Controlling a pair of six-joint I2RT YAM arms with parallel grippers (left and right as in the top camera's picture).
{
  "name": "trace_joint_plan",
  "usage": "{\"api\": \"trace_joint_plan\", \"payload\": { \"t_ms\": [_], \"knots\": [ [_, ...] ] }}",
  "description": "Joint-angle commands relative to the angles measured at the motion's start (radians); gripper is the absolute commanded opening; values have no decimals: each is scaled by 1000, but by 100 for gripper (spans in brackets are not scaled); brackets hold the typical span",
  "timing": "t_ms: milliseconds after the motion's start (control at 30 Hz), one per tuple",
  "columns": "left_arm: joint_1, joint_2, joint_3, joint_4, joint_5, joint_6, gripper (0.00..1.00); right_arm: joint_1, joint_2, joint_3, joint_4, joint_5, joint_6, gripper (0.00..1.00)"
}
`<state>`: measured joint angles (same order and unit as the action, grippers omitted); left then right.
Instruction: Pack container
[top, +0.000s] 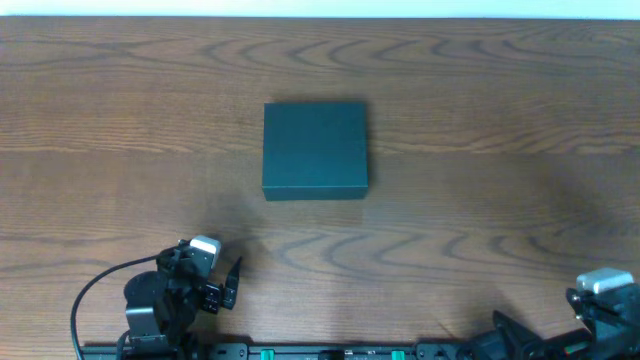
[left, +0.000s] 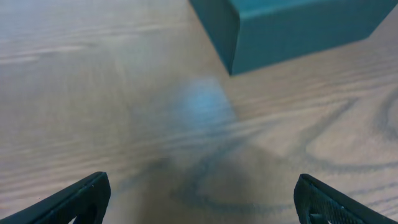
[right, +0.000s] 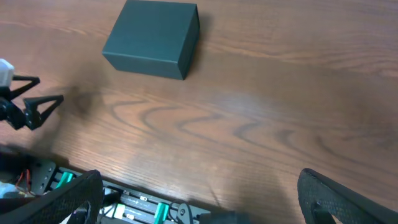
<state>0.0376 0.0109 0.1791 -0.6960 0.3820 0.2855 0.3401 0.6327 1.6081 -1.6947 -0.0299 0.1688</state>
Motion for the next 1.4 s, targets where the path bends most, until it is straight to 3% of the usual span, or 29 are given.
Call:
{"api": "trace_joint_plan", "payload": {
  "t_ms": [0,433,500,700,867,1133,1367],
  "knots": [
    [-6,-6,-7,0,5,-28,95,7,2,-1,-3,-4,10,99],
    [-6,-6,-7,0,3,-28,96,7,2,-1,8,66,8,99],
    [-6,-6,-7,0,3,-28,95,-4,2,-2,108,190,10,99],
    [-6,-6,-7,0,3,-28,95,-121,-1,-57,482,196,-10,99],
    [-6,-6,-7,0,3,-28,95,-201,-90,-333,779,130,-62,99],
    [-6,-6,-7,0,3,-28,95,-208,-412,-944,1256,108,-185,99],
    [-6,-6,-7,0,3,-28,95,-208,-601,-1263,1501,108,-264,99]
  ]
}}
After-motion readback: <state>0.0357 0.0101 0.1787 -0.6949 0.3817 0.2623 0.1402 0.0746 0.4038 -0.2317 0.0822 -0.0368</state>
